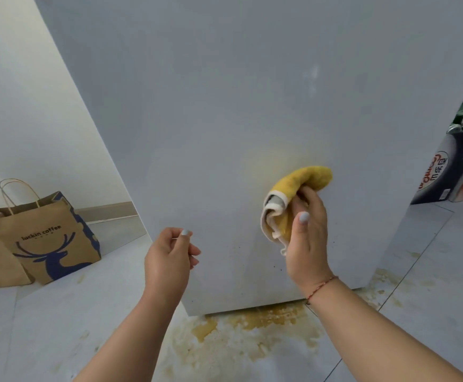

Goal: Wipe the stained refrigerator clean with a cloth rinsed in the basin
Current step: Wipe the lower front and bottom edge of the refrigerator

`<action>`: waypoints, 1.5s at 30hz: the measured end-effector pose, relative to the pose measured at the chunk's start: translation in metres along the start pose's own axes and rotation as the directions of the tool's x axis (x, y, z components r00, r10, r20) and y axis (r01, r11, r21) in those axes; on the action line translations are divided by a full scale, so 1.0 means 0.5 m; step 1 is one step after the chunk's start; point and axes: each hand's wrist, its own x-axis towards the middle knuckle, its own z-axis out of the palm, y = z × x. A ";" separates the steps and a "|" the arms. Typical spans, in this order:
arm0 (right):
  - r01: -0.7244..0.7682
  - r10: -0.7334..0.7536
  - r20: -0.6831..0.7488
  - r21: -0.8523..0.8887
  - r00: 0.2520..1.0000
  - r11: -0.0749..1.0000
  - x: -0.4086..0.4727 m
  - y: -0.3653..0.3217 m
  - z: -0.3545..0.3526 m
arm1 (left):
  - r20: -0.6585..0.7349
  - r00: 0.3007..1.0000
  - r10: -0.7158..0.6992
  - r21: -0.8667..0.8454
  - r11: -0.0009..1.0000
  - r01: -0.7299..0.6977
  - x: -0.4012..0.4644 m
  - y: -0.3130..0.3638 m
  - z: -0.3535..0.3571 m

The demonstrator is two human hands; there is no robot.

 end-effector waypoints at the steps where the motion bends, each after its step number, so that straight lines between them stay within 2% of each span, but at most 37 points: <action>1: 0.076 -0.071 0.035 -0.195 0.997 0.978 0.005 0.013 0.010 | -0.041 0.999 0.014 -0.018 1.000 -0.015 -0.002 0.002 -0.006; 2: 0.160 -0.147 0.064 -0.363 0.987 0.918 0.009 0.028 0.025 | -0.096 0.995 0.026 -0.034 0.999 -0.029 -0.001 0.001 -0.018; 4: 0.262 -0.256 0.090 -0.552 0.963 0.791 0.011 0.057 0.052 | -0.210 0.977 0.047 -0.045 0.997 -0.058 0.003 -0.002 -0.038; 6: 0.319 -0.330 0.097 -0.603 0.939 0.731 0.010 0.079 0.075 | -0.303 0.951 0.068 -0.018 0.997 -0.076 0.012 -0.007 -0.060; 8: 0.381 -0.392 0.123 -0.612 0.911 0.693 0.013 0.088 0.100 | -0.338 0.937 0.085 0.004 0.996 -0.089 0.029 -0.015 -0.084; 11: 0.499 -0.490 0.195 -0.598 0.849 0.627 0.028 0.066 0.154 | -0.236 0.971 0.038 -0.073 0.996 -0.057 0.063 -0.020 -0.108; 15: 0.650 -0.612 0.315 -0.604 0.726 0.461 0.036 0.019 0.251 | -0.043 0.998 -0.052 -0.205 0.978 0.042 0.090 -0.020 -0.118; 17: 0.735 -0.642 0.421 -0.577 0.640 0.355 0.020 0.018 0.286 | -0.030 0.997 -0.071 -0.255 0.965 0.061 0.094 -0.018 -0.119; 21: 0.913 -0.578 0.735 -0.407 0.355 0.043 -0.040 0.076 0.310 | -0.035 0.992 -0.121 -0.323 0.941 0.103 0.098 -0.012 -0.119; 23: 0.932 -0.530 0.798 -0.360 0.288 -0.034 -0.063 0.118 0.296 | -0.033 0.992 -0.124 -0.318 0.942 0.107 0.098 -0.011 -0.118; 25: 0.931 -0.516 0.806 -0.364 0.291 -0.042 -0.079 0.154 0.269 | -0.023 0.992 -0.121 -0.311 0.944 0.108 0.097 -0.012 -0.118; 26: 0.923 -0.526 0.789 -0.383 0.317 -0.018 -0.083 0.168 0.253 | -0.019 0.993 -0.121 -0.308 0.945 0.109 0.097 -0.013 -0.118; 28: 0.886 -0.555 0.719 -0.458 0.418 0.073 -0.086 0.177 0.223 | -0.011 0.993 -0.118 -0.304 0.946 0.109 0.098 -0.013 -0.120; 31: 0.767 -0.589 0.529 -0.580 0.611 0.275 -0.069 0.142 0.207 | 0.018 0.994 -0.104 -0.302 0.948 0.104 0.097 -0.015 -0.123; 32: 0.729 -0.589 0.471 -0.597 0.656 0.335 -0.060 0.121 0.212 | 0.028 0.994 -0.105 -0.306 0.946 0.108 0.097 -0.016 -0.125; 34: 0.689 -0.588 0.404 -0.599 0.700 0.409 -0.043 0.079 0.236 | 0.047 0.993 -0.104 -0.312 0.943 0.114 0.097 -0.018 -0.130; 38: 0.725 -0.584 0.461 -0.579 0.668 0.372 -0.040 0.040 0.299 | 0.083 0.991 -0.109 -0.330 0.935 0.130 0.099 -0.027 -0.136; 45: 0.910 -0.530 0.761 -0.413 0.373 0.048 -0.071 0.063 0.329 | 0.079 0.988 -0.131 -0.417 0.896 0.152 0.103 -0.042 -0.136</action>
